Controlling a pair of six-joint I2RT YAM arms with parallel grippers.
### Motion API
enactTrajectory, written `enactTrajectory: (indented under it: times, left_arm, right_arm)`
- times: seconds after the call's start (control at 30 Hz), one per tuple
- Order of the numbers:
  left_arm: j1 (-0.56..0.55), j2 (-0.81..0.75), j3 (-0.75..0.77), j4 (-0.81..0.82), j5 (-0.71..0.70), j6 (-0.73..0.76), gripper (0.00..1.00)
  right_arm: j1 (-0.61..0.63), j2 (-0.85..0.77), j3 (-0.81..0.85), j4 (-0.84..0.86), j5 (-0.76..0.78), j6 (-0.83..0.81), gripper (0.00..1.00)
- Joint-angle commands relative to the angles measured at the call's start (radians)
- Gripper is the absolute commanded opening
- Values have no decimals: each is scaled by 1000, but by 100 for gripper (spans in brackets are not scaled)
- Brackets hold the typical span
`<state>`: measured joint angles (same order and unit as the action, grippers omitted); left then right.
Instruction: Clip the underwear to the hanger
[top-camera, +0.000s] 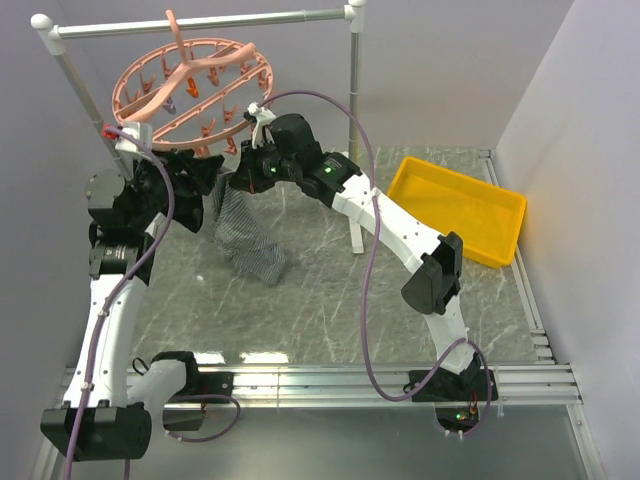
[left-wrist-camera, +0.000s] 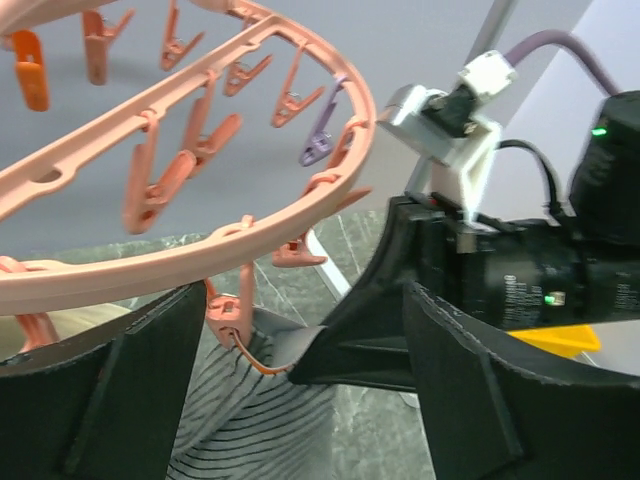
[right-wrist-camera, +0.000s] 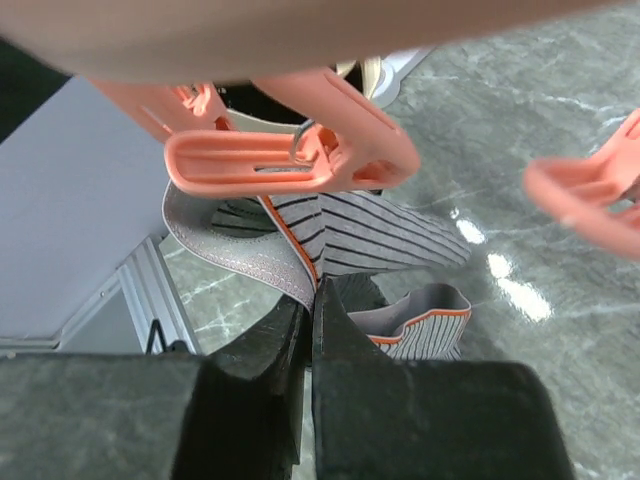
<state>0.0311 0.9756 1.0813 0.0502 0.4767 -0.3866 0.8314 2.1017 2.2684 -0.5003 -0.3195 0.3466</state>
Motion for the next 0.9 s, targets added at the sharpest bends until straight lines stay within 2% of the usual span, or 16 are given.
enactTrajectory:
  times: [0.0, 0.13, 0.3, 0.4, 0.43, 0.5, 0.53, 0.57, 0.77, 0.87]
  left_arm:
    - [0, -49, 11, 30, 20, -14, 85]
    - [3, -78, 8, -4, 20, -28, 89]
    - [9, -117, -32, -76, 34, -52, 89]
    - [27, -156, -81, -113, 42, -87, 89]
    - [36, -181, -99, -131, 59, -103, 89]
    - [70, -210, -161, -135, 77, -141, 89]
    - [82, -238, -179, -139, 83, -144, 89]
    - [101, -247, -199, -148, 94, -143, 89]
    - [110, -296, -222, -240, 141, -6, 88]
    - [110, -288, -196, -346, 178, 137, 88]
  right_arm:
    - [0, -85, -44, 106, 0, -6, 0]
    - [8, -137, -185, 221, 23, -20, 8]
    - [32, -163, -262, 310, 63, -90, 15]
    - [44, -172, -303, 333, 59, -123, 29]
    - [46, -177, -323, 336, 48, -132, 41]
    - [48, -187, -352, 339, 28, -129, 51]
    - [48, -206, -387, 344, 13, -135, 60]
    - [46, -218, -411, 345, 11, -138, 63]
    - [-5, -345, -615, 382, -39, -118, 72]
    - [-43, -408, -708, 402, -67, -98, 72]
